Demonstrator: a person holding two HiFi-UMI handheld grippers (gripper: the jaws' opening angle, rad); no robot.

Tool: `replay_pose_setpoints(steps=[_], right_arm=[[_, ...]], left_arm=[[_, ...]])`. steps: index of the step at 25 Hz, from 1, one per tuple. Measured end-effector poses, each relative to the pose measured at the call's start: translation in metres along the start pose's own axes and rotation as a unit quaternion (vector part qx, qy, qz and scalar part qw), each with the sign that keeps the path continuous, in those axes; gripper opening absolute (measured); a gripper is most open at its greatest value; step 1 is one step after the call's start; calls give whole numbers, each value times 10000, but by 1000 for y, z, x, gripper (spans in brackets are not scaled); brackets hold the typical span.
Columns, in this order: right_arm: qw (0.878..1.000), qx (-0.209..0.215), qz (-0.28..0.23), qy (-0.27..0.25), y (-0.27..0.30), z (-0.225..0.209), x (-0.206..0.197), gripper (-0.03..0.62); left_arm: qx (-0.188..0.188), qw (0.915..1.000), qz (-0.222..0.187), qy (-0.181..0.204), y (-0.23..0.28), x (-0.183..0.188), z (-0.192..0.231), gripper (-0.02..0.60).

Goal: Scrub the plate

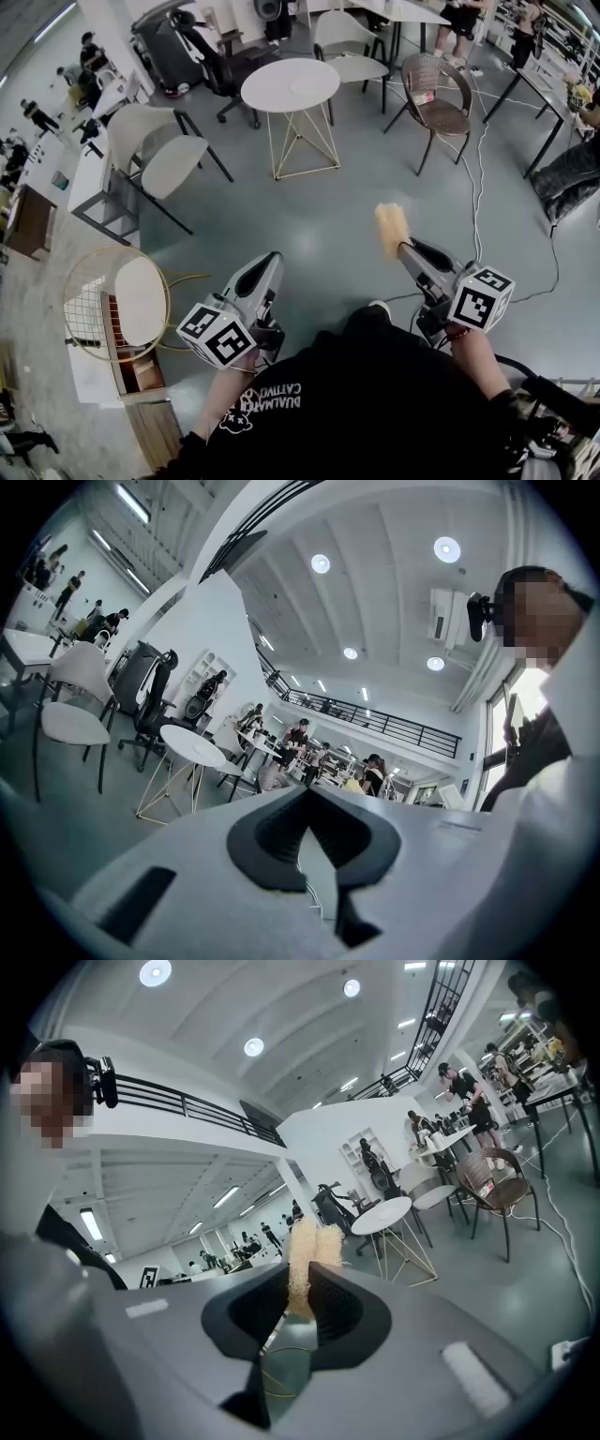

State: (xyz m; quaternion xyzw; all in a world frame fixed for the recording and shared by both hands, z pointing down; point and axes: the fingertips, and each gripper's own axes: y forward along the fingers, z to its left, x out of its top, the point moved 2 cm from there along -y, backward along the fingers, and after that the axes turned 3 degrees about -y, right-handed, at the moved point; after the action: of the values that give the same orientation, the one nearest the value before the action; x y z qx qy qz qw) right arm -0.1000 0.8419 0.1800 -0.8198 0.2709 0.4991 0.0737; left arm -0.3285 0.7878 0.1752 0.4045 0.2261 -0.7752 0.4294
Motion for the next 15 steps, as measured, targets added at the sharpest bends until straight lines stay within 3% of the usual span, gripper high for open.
replay_pose_setpoints(steps=[7,15], right_arm=[[9994,-11,-54,334,12,-5,-2,67],[9981,-143,259,533,33,-20,-9,67]], left_arm=[[105,9999,-5,-43,-1,3,13,-3],[27,9994,160,-291,14,-2,35,-3]])
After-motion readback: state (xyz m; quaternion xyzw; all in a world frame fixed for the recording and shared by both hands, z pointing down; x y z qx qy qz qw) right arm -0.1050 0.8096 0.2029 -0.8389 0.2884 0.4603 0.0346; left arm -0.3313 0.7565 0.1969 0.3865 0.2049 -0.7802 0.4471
